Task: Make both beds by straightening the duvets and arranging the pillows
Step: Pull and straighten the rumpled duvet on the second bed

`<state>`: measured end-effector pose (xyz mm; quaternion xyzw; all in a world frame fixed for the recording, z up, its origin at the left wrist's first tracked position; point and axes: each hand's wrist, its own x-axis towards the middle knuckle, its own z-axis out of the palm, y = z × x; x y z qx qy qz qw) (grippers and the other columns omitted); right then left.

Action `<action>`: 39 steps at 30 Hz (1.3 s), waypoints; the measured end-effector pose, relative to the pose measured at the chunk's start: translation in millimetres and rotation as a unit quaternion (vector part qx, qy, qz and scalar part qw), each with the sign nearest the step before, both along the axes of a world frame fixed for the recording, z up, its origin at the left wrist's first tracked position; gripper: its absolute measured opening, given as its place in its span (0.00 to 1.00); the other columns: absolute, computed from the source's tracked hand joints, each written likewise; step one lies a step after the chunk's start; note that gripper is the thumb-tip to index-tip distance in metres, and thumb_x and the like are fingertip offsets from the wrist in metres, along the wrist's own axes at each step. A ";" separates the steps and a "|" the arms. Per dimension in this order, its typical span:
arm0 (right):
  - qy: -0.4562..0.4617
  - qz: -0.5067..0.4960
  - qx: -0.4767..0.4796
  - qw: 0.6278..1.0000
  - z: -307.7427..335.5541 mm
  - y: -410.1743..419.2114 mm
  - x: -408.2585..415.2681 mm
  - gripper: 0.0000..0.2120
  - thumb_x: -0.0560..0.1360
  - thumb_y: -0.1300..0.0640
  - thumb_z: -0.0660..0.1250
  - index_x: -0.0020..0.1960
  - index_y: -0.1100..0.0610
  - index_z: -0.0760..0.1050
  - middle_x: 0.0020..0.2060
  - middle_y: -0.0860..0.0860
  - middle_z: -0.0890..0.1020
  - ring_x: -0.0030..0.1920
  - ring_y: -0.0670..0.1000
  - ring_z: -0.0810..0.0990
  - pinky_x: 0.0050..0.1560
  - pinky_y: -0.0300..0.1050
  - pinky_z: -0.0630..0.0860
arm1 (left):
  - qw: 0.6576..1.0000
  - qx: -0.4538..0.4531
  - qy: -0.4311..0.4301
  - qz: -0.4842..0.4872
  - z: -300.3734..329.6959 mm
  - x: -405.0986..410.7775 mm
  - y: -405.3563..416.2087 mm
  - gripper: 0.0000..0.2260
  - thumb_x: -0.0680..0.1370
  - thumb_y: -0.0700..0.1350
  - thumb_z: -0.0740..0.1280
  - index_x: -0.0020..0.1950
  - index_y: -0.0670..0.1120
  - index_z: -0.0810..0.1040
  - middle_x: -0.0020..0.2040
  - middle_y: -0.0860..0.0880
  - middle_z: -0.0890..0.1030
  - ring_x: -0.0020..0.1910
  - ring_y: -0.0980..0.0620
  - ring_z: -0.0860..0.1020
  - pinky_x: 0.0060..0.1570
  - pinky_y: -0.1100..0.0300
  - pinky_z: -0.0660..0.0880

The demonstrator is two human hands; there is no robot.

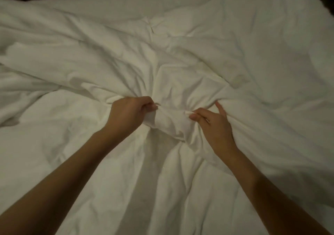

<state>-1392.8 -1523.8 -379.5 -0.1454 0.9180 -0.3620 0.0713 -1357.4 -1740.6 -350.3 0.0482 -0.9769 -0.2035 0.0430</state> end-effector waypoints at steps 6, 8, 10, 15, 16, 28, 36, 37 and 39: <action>-0.135 0.149 -0.081 0.976 10.0 -7.9 38.4 0.13 0.75 0.52 0.68 0.32 0.44 0.75 0.32 0.46 0.80 0.38 0.43 0.76 0.53 0.42 0.68 | 0.961 -0.005 -0.274 -0.033 45.4 55.3 -18.6 0.11 0.78 0.52 0.65 0.35 0.55 0.75 0.33 0.58 0.75 0.41 0.52 0.75 0.43 0.60 0.67; -0.098 0.137 -0.019 0.986 -4.3 -0.4 56.6 0.08 0.75 0.47 0.67 0.39 0.47 0.79 0.38 0.49 0.82 0.44 0.47 0.77 0.55 0.47 0.70 | 0.962 0.005 -0.271 0.004 25.7 68.8 -9.7 0.10 0.77 0.52 0.67 0.35 0.54 0.77 0.34 0.56 0.75 0.45 0.48 0.78 0.43 0.59 0.68; -0.017 0.113 0.017 0.993 -17.6 13.6 79.9 0.08 0.75 0.49 0.65 0.50 0.49 0.81 0.47 0.49 0.83 0.51 0.53 0.78 0.57 0.54 0.73 | 0.986 -0.014 -0.137 0.091 -3.4 86.7 5.1 0.06 0.76 0.51 0.68 0.45 0.50 0.81 0.43 0.50 0.80 0.49 0.44 0.79 0.46 0.56 0.69; 0.247 0.074 0.019 0.966 -32.1 41.0 144.5 0.07 0.76 0.54 0.63 0.47 0.53 0.79 0.44 0.49 0.80 0.46 0.51 0.76 0.48 0.48 0.70 | 0.965 -0.090 0.171 0.180 -43.0 152.7 51.5 0.04 0.72 0.44 0.67 0.42 0.43 0.76 0.42 0.44 0.77 0.41 0.46 0.70 0.42 0.56 0.59; 0.273 0.089 0.030 0.957 -38.3 45.1 152.5 0.07 0.77 0.53 0.63 0.47 0.53 0.80 0.44 0.48 0.81 0.46 0.51 0.78 0.50 0.47 0.70 | 0.968 -0.067 0.175 0.164 -49.0 163.6 59.5 0.05 0.73 0.44 0.65 0.42 0.43 0.76 0.42 0.45 0.77 0.40 0.46 0.70 0.41 0.57 0.59; 0.212 0.170 0.126 0.954 -88.7 66.5 131.6 0.19 0.72 0.40 0.61 0.51 0.51 0.82 0.53 0.48 0.83 0.61 0.48 0.74 0.72 0.47 0.50 | 0.996 -0.022 0.010 -0.089 -106.5 165.2 58.1 0.13 0.71 0.55 0.65 0.48 0.49 0.84 0.51 0.49 0.82 0.58 0.52 0.72 0.62 0.53 0.62; 0.132 0.142 0.075 0.978 -76.8 62.5 141.2 0.12 0.73 0.53 0.64 0.46 0.57 0.84 0.43 0.48 0.86 0.60 0.52 0.79 0.71 0.42 0.47 | 0.997 -0.070 0.027 -0.026 -104.8 174.8 71.4 0.11 0.76 0.48 0.59 0.41 0.48 0.80 0.40 0.53 0.82 0.45 0.49 0.79 0.53 0.56 0.61; 0.120 0.145 0.064 0.980 -73.5 63.4 143.5 0.12 0.73 0.53 0.63 0.46 0.57 0.84 0.43 0.49 0.85 0.60 0.51 0.78 0.71 0.41 0.46 | 0.997 -0.067 0.024 -0.023 -99.8 177.8 71.4 0.11 0.76 0.48 0.59 0.41 0.48 0.79 0.39 0.52 0.82 0.43 0.49 0.79 0.50 0.58 0.60; 0.094 0.147 0.036 0.984 -64.8 64.1 152.4 0.11 0.74 0.54 0.62 0.44 0.56 0.83 0.44 0.50 0.85 0.60 0.50 0.78 0.71 0.41 0.46 | 0.998 -0.059 0.022 -0.026 -86.4 185.8 70.3 0.11 0.76 0.48 0.57 0.42 0.46 0.78 0.39 0.50 0.82 0.41 0.47 0.79 0.43 0.59 0.60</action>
